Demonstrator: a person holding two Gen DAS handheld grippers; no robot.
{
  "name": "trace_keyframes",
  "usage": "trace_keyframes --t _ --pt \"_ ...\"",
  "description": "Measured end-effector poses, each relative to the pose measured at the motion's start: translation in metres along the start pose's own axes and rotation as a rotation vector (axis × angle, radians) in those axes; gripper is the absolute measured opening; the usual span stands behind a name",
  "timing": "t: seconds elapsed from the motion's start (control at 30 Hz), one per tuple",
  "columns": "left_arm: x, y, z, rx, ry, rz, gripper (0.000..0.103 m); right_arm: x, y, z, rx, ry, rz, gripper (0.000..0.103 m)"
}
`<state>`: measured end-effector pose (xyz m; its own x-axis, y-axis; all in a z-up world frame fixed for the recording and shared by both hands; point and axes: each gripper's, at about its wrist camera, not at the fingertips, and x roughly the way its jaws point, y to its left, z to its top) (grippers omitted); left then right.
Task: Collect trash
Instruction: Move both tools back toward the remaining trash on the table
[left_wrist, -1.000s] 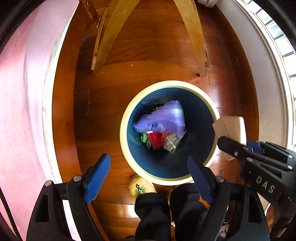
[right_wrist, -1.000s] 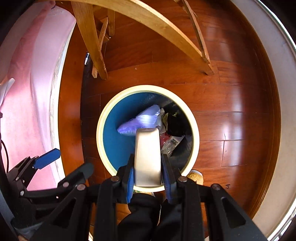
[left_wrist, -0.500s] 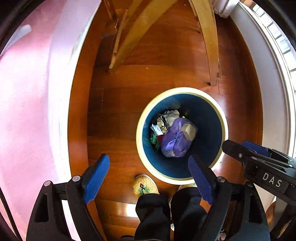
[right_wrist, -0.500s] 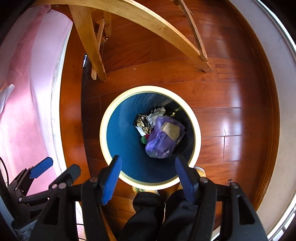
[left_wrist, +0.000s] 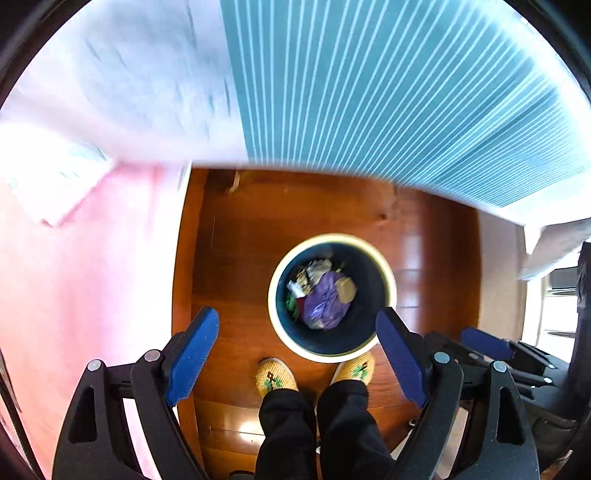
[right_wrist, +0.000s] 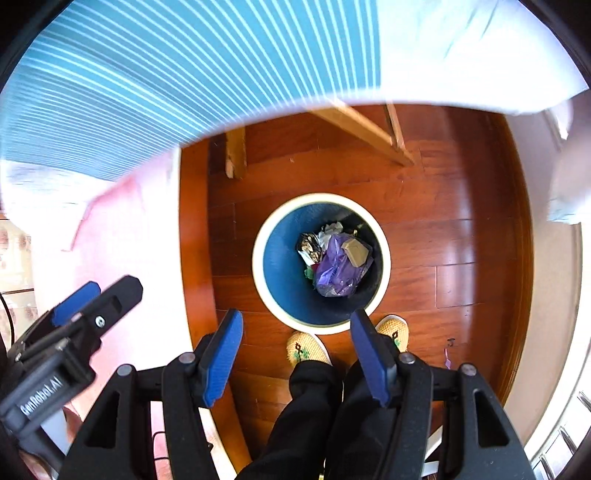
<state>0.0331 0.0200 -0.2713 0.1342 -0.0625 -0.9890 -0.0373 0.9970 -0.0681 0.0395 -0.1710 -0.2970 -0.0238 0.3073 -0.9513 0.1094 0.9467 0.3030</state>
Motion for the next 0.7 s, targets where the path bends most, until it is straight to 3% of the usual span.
trace_keyframes --t 0.33,0.7 --pt "-0.151 -0.001 0.019 0.087 -0.195 -0.053 0.086 -0.134 0.035 -0.021 -0.048 -0.159 0.007 0.061" --pt "-0.256 0.011 0.038 0.147 -0.373 -0.096 0.086 -0.237 0.054 -0.022 -0.005 -0.412 -0.039 0.061"
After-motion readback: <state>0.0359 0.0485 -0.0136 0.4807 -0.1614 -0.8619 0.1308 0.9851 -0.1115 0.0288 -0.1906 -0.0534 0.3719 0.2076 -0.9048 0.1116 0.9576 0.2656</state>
